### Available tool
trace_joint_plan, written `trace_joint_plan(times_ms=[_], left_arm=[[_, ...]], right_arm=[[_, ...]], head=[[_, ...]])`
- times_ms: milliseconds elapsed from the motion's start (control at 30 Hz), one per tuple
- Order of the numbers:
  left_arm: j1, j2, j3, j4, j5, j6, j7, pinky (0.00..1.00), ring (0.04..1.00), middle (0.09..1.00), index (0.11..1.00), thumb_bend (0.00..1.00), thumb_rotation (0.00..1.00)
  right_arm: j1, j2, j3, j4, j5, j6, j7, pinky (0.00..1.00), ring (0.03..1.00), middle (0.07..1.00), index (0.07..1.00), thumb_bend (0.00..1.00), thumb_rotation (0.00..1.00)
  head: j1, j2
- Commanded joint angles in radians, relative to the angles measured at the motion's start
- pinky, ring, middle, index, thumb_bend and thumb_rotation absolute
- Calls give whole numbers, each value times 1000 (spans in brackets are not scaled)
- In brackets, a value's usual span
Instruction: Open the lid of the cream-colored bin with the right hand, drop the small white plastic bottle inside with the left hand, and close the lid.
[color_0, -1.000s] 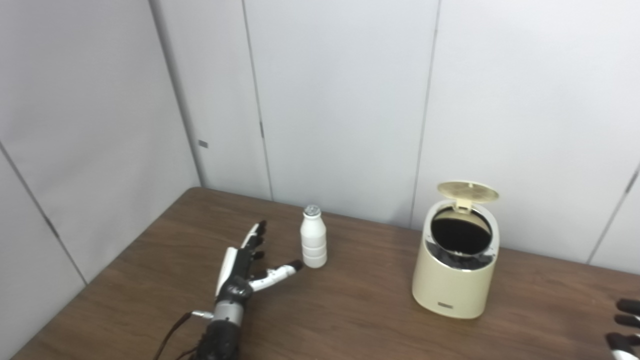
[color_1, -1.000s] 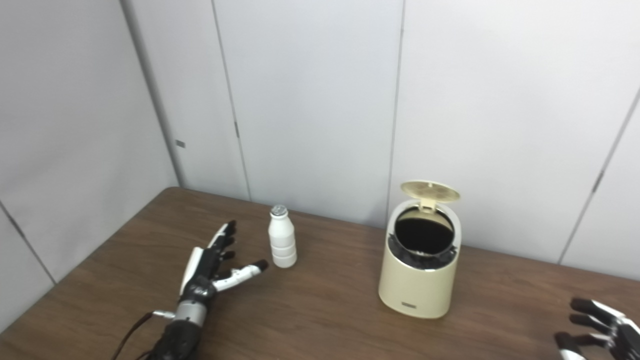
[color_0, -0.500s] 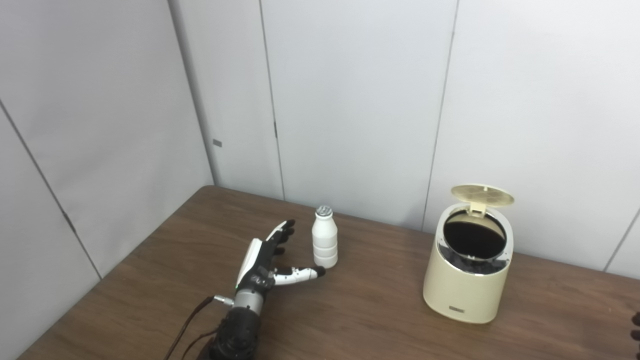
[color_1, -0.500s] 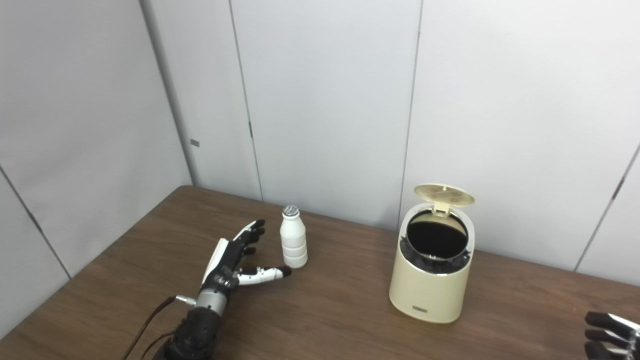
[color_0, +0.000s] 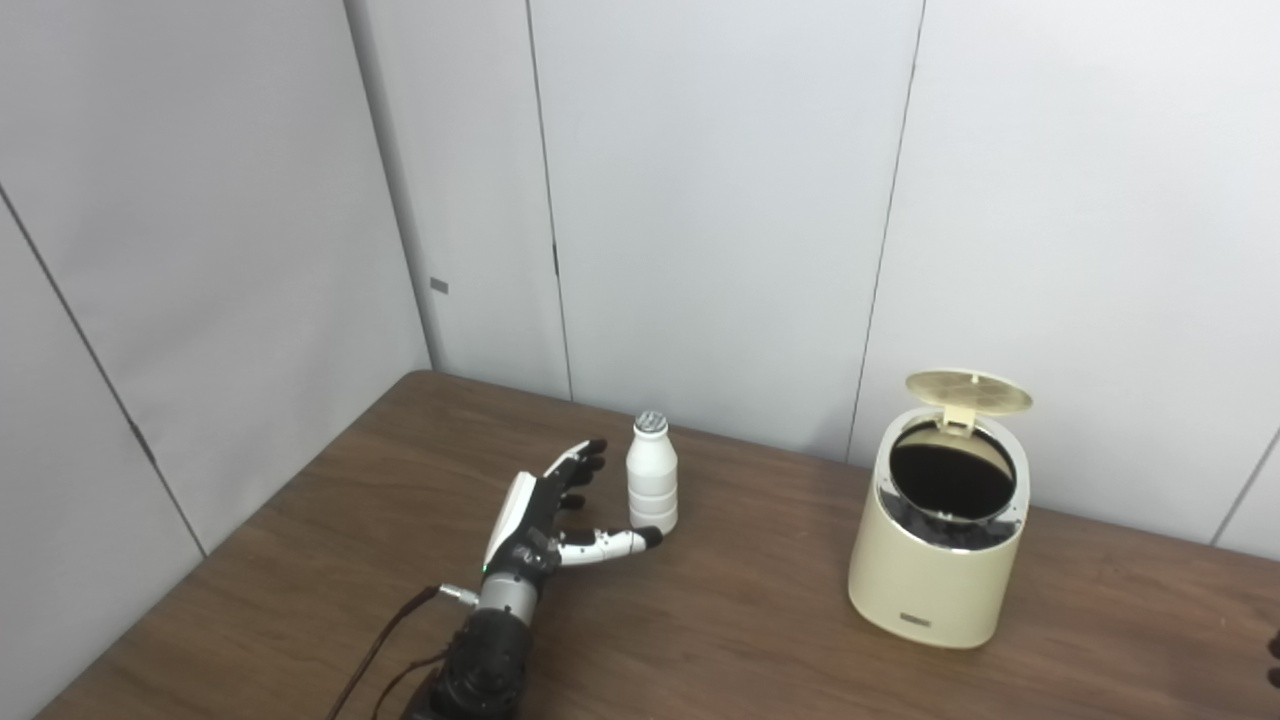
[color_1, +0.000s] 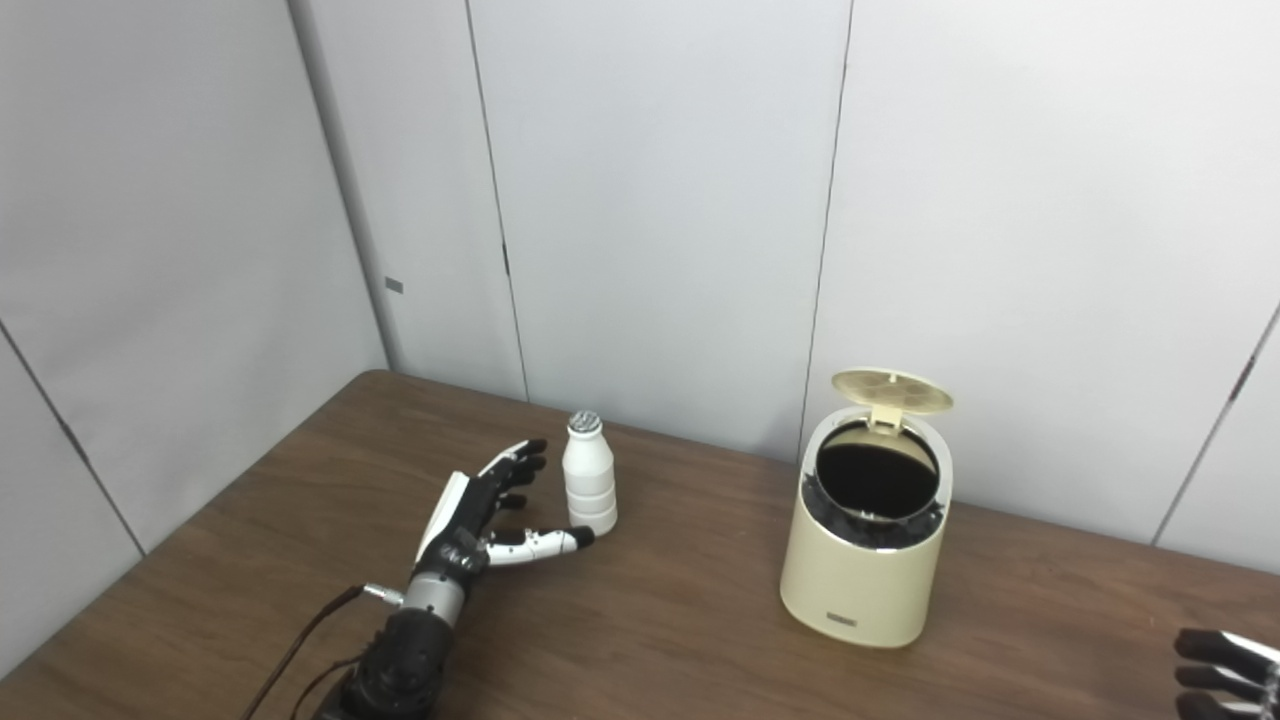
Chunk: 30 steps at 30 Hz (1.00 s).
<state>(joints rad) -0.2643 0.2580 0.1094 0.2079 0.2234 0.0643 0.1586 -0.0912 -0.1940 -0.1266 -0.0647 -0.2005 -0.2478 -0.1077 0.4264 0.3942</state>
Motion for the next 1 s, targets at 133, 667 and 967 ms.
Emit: trace_joint_plan(times_ms=[133,667,967], left_arm=[[-64,16,-7,13,24,-32,21,813,871,858,883,1000,196],[-94,18,-5,39,24,-31,41,760,836,832,862,1000,225],[-107,17,-3,59,-1,-47,28,756,826,824,847,1000,199]], right_arm=[[-24,-7,-11,-35,9,-21,-8,408,581,638,612,668,769],[-19,0,-5,-36,0,-31,-15,396,573,630,598,752,795],[-12,10,-5,-44,2,-30,-15,404,580,635,598,762,780]], head=[[-5,1],[-30,0],[-48,2]])
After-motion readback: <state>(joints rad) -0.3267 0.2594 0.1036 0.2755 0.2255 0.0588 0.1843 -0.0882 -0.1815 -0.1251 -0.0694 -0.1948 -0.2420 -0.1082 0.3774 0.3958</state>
